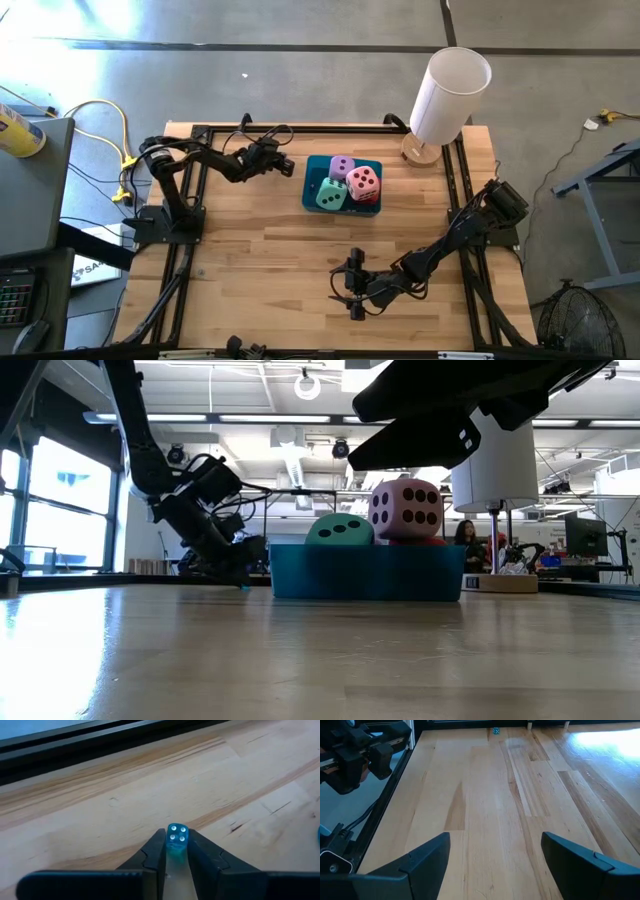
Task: Pick & Place Dice
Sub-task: Put the small blue dice into the blue bin
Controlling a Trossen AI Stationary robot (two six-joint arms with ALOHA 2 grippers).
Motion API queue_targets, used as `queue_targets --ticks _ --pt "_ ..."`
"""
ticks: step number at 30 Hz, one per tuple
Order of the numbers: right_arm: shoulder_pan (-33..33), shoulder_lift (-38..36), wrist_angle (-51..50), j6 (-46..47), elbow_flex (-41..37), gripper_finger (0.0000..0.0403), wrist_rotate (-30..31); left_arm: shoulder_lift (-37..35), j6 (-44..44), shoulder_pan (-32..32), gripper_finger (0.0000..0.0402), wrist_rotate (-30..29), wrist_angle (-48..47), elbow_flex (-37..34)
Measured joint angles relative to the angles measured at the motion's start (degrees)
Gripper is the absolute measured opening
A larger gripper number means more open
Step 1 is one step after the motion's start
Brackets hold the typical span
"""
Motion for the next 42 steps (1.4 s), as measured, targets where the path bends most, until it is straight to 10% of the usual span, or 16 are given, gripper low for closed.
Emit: queue_targets --ticks 13,25,42 --pt "0.0 0.0 -0.46 0.93 0.0 0.0305 0.0 -3.07 1.72 -1.75 0.0052 3.34 -3.15 -0.15" --pt "0.22 0.0 -1.03 4.02 0.0 0.0305 -1.04 -23.01 7.69 -12.33 0.0051 -0.51 -13.55 -0.13" --pt "0.02 0.0 -0.95 3.89 0.0 0.0305 -1.03 -20.5 11.81 -18.53 0.0055 16.6 -7.86 -0.09"
